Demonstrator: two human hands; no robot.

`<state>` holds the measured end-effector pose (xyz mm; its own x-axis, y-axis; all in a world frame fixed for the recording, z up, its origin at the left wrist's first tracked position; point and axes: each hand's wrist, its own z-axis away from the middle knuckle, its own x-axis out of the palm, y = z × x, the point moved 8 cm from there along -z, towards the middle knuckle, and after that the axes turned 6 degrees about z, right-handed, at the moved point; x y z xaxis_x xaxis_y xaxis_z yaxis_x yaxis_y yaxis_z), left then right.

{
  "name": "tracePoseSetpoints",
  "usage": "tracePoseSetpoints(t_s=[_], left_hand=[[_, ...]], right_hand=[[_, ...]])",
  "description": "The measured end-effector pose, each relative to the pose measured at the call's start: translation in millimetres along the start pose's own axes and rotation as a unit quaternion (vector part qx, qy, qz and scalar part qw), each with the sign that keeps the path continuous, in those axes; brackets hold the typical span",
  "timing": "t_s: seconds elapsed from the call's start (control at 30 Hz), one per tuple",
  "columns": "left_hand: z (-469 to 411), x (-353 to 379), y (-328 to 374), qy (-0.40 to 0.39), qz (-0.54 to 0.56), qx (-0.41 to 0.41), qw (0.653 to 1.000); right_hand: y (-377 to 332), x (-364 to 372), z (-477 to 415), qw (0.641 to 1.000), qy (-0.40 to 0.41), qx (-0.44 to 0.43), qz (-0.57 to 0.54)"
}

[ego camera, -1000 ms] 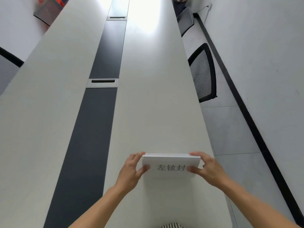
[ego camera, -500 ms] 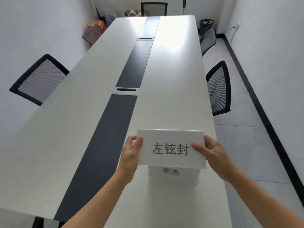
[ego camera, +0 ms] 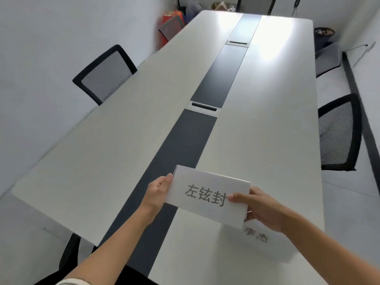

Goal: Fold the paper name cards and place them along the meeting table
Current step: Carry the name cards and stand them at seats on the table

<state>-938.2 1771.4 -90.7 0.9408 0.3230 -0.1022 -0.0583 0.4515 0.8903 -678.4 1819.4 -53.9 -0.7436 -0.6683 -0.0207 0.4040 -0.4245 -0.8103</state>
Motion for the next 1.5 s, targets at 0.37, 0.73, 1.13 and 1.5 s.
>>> tracePoseSetpoints(t_s=[0.37,0.73,1.13,1.5], left_hand=[[-150,-72,-79,0.101,-0.41,-0.016,0.906],[-185,-59,-116,0.103,-0.539,0.05,0.835],[-185,-59,-117,0.109,-0.544,0.059,0.83],[-185,-60,-116,0.108,-0.543,0.049,0.831]], right_hand=[[-43,-14,-162,0.983,0.164,-0.028,0.075],[-67,-22,-291,0.953,0.166,-0.094,0.237],[-66,-51,-326,0.91,0.204,-0.074,0.354],[-89,-33,-330,0.798,0.242,-0.095,0.544]])
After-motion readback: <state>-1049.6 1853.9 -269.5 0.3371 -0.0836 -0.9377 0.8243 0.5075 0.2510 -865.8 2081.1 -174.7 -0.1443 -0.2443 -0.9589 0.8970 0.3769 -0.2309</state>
